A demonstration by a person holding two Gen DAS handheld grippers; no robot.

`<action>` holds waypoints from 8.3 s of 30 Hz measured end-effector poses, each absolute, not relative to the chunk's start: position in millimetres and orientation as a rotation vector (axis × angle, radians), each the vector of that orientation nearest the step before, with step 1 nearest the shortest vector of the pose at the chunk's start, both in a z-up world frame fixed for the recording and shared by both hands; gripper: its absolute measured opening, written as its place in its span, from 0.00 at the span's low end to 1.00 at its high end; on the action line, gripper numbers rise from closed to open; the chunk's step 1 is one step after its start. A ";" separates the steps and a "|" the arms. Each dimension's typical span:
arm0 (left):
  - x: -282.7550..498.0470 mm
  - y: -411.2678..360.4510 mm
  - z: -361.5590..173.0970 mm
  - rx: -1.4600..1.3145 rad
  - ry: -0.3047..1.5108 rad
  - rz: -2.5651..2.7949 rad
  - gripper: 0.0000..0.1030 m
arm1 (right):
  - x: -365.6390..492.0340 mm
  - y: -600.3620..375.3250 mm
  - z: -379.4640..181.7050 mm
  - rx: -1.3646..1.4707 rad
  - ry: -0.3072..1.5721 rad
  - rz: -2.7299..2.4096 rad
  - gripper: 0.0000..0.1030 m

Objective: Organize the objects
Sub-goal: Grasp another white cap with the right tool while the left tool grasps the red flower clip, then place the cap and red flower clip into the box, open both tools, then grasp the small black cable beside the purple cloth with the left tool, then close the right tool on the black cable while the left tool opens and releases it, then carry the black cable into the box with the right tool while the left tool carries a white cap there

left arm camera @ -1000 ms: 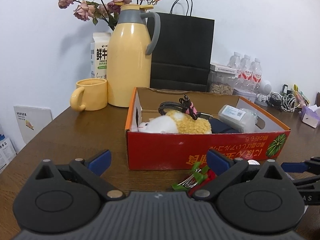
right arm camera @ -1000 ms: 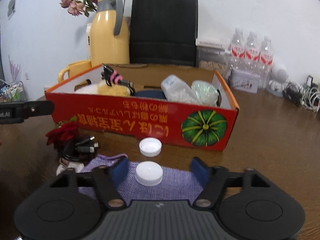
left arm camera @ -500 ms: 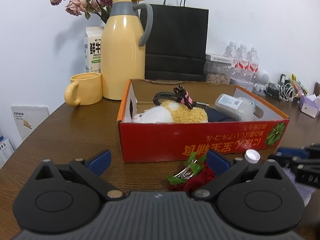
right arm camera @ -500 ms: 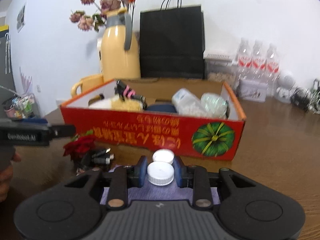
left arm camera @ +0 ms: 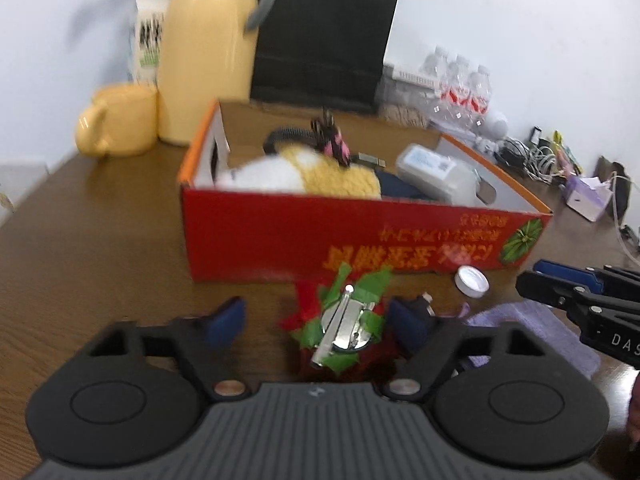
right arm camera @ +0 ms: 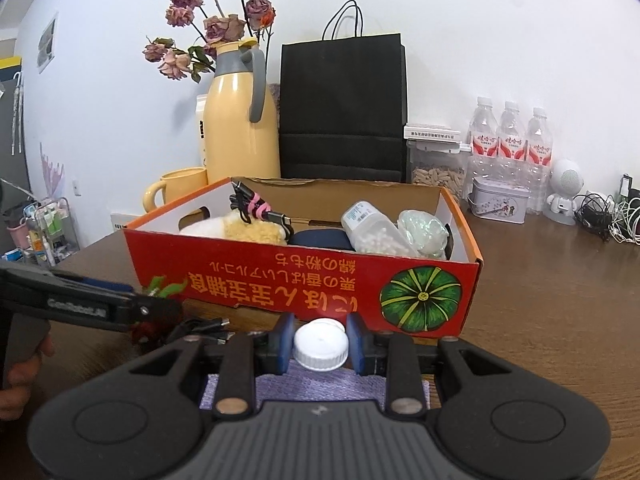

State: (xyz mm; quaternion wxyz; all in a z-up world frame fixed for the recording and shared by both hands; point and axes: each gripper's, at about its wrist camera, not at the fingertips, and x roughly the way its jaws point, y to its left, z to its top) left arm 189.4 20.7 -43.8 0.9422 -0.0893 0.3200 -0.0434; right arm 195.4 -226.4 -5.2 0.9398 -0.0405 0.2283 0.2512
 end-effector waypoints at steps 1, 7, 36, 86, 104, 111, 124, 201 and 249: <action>190.1 21.9 -44.8 -0.194 0.657 -0.093 0.45 | 195.3 -226.4 -5.1 -0.083 0.465 0.514 0.26; 185.5 24.8 -42.3 -0.217 0.631 -0.085 0.35 | 192.5 -225.7 -5.5 -0.089 0.457 0.513 0.26; 223.7 -5.9 57.6 -0.091 0.245 0.000 0.35 | 253.0 -178.3 72.2 -0.130 0.248 0.515 0.26; 210.6 8.3 49.8 -0.060 0.243 0.121 1.00 | 249.7 -188.7 44.1 -0.156 0.342 0.474 1.00; 137.5 17.6 -9.5 0.009 0.487 0.024 0.77 | 186.9 -175.9 0.8 -0.227 0.463 0.557 0.89; 132.3 -1.9 -23.7 0.032 0.545 -0.095 0.73 | 185.0 -190.9 -1.3 -0.179 0.478 0.541 0.71; 146.0 -28.6 -39.3 0.064 0.630 -0.167 0.51 | 184.4 -199.5 -4.0 -0.133 0.470 0.538 0.71; 147.4 -41.9 -50.0 0.093 0.636 -0.277 0.40 | 189.2 -210.7 5.9 0.026 0.421 0.596 0.45; 278.8 -2.6 44.1 -0.039 0.299 0.033 0.39 | 319.0 -144.0 34.1 -0.123 0.372 0.494 0.45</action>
